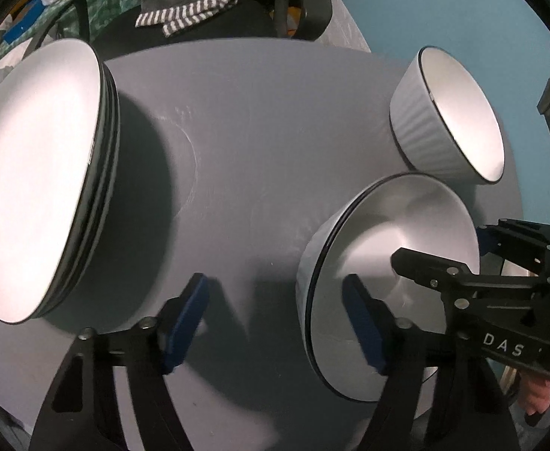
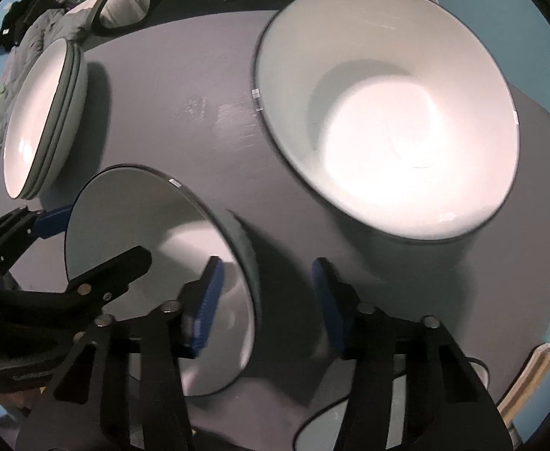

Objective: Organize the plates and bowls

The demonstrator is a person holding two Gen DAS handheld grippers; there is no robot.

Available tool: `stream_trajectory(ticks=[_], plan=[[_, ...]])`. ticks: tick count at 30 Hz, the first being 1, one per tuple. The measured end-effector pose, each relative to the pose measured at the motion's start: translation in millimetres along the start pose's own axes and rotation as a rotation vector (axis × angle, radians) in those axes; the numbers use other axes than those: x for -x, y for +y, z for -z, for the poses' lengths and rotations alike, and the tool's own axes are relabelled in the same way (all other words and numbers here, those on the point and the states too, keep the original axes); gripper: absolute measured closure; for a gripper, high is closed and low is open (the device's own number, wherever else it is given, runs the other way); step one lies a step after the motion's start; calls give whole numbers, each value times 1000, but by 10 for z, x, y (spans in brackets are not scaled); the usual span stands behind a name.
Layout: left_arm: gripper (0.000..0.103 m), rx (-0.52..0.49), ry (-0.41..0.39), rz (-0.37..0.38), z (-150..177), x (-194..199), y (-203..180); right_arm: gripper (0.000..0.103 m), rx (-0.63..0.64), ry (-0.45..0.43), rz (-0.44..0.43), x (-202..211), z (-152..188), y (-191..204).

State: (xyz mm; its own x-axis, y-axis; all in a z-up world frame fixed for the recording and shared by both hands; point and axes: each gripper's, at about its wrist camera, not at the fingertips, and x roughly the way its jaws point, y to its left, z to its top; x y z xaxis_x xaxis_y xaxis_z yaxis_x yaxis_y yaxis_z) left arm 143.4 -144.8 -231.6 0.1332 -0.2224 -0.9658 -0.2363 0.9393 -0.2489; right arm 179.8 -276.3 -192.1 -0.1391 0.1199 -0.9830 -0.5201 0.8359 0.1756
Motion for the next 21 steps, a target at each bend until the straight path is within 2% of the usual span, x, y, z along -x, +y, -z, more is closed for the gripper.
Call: stream_trajectory(ticks=[1, 5, 7, 8, 9, 13, 21], plan=[[42, 3, 11, 2, 9, -18, 3, 60, 3, 2, -2, -6, 2, 22], [53, -3, 10, 7, 39, -8, -16, 71, 19, -6, -13, 2, 50, 100], [65, -7, 15, 13, 53, 8, -64, 76, 17, -6, -26, 11, 63, 111], [69, -5, 18, 24, 58, 10, -68, 76, 15, -6, -21, 11, 64, 122], [76, 1, 22, 42, 60, 10, -68, 77, 12, -6, -17, 14, 60, 115], [91, 21, 40, 86, 56, -21, -37, 86, -23, -7, -22, 19, 48, 70], [94, 60, 47, 57, 77, -34, -57, 96, -87, 10, -40, 13, 45, -27]])
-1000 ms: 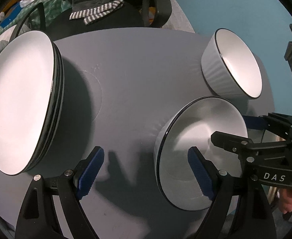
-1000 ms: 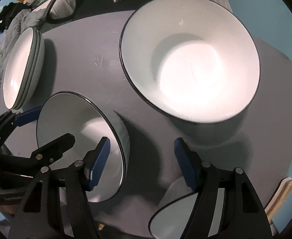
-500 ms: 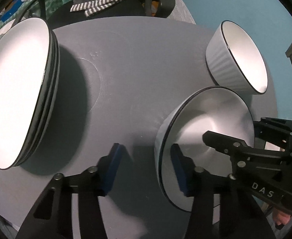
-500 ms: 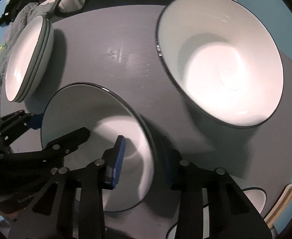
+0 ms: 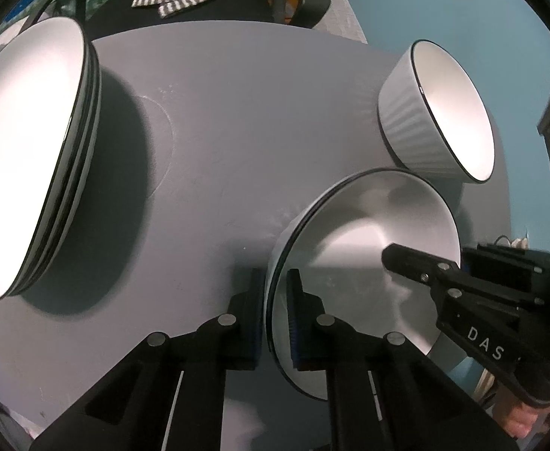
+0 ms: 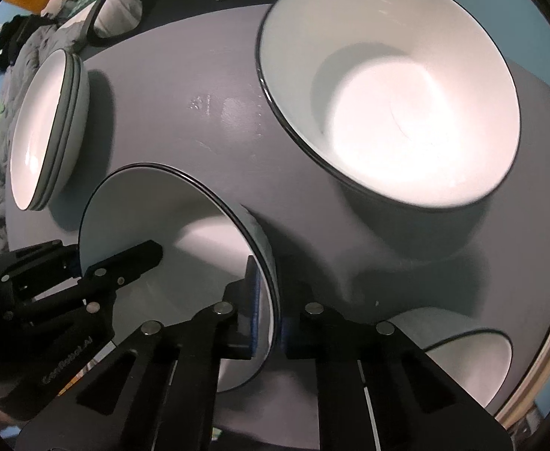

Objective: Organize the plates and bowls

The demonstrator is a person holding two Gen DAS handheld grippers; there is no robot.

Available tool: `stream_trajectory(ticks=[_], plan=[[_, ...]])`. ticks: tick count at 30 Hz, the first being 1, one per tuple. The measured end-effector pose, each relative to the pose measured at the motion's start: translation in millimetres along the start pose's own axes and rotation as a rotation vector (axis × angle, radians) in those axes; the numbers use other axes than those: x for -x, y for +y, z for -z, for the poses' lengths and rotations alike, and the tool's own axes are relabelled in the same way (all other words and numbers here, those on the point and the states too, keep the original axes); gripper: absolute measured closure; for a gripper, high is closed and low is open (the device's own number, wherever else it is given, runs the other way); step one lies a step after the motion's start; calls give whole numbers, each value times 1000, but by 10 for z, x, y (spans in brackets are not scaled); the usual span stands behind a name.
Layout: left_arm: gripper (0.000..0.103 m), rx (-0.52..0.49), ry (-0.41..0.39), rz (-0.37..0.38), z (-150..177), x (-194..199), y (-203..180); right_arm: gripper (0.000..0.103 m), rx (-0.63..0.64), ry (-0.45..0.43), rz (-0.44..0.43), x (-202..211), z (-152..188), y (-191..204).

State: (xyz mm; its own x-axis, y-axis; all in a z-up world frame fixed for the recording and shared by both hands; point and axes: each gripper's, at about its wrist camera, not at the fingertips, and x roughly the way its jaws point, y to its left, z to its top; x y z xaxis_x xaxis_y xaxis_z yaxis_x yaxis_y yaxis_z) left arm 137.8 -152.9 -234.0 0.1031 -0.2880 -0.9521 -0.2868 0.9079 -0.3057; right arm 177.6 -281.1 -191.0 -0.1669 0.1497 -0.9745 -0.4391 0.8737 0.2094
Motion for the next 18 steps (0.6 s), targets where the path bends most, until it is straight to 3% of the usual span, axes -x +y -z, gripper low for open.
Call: stream_trajectory(ticks=[9, 18], plan=[[94, -2, 6, -13, 59, 19, -17, 97, -24, -8, 3, 115, 195, -9], [94, -20, -17, -8, -44, 213, -100, 97, -35, -30, 8, 247, 67, 118]])
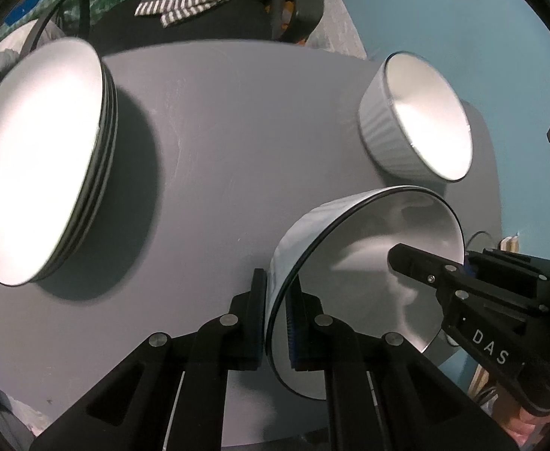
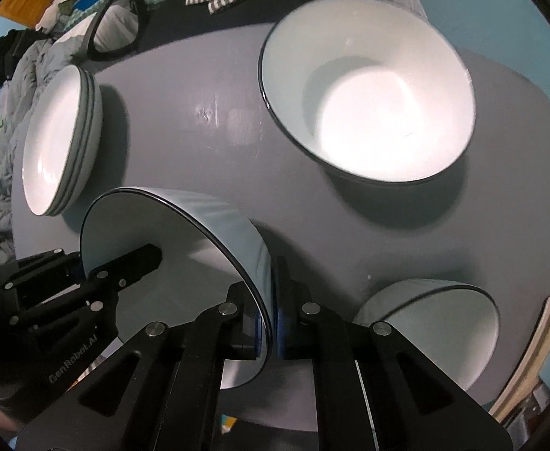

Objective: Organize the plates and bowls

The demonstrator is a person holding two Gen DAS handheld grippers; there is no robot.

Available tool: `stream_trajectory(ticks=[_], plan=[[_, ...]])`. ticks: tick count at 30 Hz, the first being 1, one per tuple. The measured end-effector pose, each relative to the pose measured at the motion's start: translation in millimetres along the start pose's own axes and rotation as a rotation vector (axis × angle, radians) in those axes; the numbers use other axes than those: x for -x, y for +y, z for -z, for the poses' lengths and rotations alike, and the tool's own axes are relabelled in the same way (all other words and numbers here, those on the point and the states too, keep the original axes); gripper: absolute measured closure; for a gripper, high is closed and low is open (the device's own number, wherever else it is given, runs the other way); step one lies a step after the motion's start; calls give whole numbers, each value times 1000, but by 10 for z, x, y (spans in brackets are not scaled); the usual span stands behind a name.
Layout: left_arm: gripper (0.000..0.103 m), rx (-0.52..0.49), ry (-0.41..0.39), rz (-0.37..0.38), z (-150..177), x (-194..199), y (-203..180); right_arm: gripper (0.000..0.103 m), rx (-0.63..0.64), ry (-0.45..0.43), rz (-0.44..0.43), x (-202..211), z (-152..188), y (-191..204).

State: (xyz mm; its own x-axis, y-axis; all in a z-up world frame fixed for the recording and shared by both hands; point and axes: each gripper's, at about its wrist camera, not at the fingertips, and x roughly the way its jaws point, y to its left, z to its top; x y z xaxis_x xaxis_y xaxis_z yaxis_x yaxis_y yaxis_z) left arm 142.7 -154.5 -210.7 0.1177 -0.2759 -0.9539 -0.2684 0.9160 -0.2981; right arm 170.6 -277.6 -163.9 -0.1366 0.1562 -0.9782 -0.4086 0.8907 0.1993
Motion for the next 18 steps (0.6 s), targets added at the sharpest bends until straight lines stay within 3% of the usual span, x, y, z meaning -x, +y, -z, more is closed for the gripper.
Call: stream_trajectory(ticks=[11, 18], plan=[[94, -76, -67, 12, -229, 335, -297, 97, -22, -56, 17, 529, -50, -237], [94, -127, -93, 20, -520, 395, -495, 97, -48, -96, 32, 737, -379, -439]])
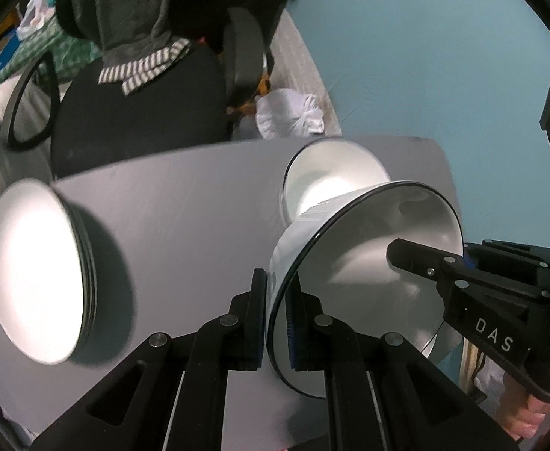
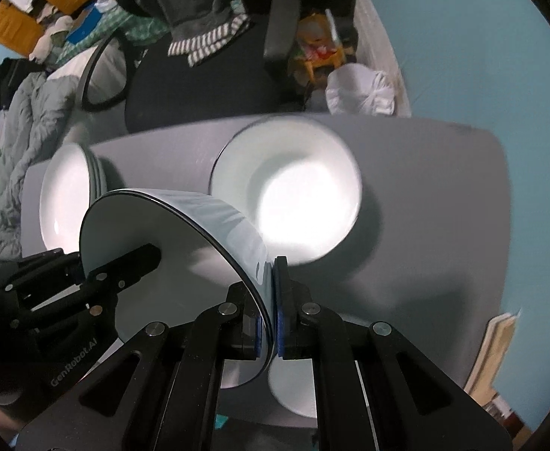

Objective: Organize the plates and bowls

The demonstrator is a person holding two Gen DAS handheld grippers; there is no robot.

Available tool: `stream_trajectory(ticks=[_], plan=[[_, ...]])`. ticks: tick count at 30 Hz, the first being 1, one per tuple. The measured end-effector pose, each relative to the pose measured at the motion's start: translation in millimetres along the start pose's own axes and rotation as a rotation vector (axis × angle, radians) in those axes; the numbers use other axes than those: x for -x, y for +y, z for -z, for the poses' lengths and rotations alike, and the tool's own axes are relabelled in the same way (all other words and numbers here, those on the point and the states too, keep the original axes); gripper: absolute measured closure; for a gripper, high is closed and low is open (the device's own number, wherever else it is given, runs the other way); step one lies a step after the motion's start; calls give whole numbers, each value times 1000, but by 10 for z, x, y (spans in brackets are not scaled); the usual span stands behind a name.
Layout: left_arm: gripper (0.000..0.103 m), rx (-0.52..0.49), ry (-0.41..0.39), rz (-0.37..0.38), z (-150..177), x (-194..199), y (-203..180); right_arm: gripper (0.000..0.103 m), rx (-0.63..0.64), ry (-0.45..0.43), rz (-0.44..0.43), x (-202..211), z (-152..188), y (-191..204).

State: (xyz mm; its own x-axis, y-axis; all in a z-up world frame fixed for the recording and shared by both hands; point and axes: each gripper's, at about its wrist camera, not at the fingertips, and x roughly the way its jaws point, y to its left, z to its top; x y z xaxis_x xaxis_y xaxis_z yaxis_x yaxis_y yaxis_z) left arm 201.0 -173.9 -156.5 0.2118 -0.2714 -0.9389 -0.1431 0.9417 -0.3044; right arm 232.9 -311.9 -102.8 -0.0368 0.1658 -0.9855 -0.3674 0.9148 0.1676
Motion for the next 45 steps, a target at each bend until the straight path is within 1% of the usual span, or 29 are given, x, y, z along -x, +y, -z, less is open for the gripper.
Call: stream_trajectory(ticks=[3, 6, 13, 16, 17, 22, 27, 29, 35, 38, 40, 41, 42, 45], plan=[[94, -25, -8, -11, -149, -41, -51, 97, -21, -8, 0, 3, -130, -77], [94, -19, 3, -10, -279, -127, -78, 97, -39, -5, 4, -25, -248, -170], [94, -22, 41, -32, -429, -351, -164, 97, -85, 39, -12, -209, -409, -373], [94, -24, 53, -41, -467, -426, -178, 97, -90, 54, -14, -238, -436, -429], [94, -27, 43, -48, -478, -421, -186, 97, -94, 61, -18, -260, -447, -445], [94, -41, 58, -77, -567, -459, -207, 97, -112, 73, -43, -315, -491, -496], [94, -88, 63, -116, -610, -477, -291, 97, -133, 96, -50, -378, -522, -557], [93, -107, 81, -138, -624, -520, -317, 97, -147, 109, -48, -408, -516, -583], [86, -131, 106, -152, -678, -592, -350, 96, -115, 139, -23, -450, -514, -543], [79, -148, 119, -156, -689, -628, -377, 94, -107, 163, -14, -466, -524, -526], [72, -141, 123, -152, -690, -641, -371, 94, -113, 174, -10, -463, -524, -523], [71, -141, 126, -158, -686, -642, -369, 94, -117, 177, -12, -467, -526, -529], [68, -143, 122, -162, -677, -635, -364, 93, -121, 180, -14, -466, -526, -533], [64, -138, 116, -176, -664, -621, -337, 87, -148, 195, -33, -455, -526, -552]])
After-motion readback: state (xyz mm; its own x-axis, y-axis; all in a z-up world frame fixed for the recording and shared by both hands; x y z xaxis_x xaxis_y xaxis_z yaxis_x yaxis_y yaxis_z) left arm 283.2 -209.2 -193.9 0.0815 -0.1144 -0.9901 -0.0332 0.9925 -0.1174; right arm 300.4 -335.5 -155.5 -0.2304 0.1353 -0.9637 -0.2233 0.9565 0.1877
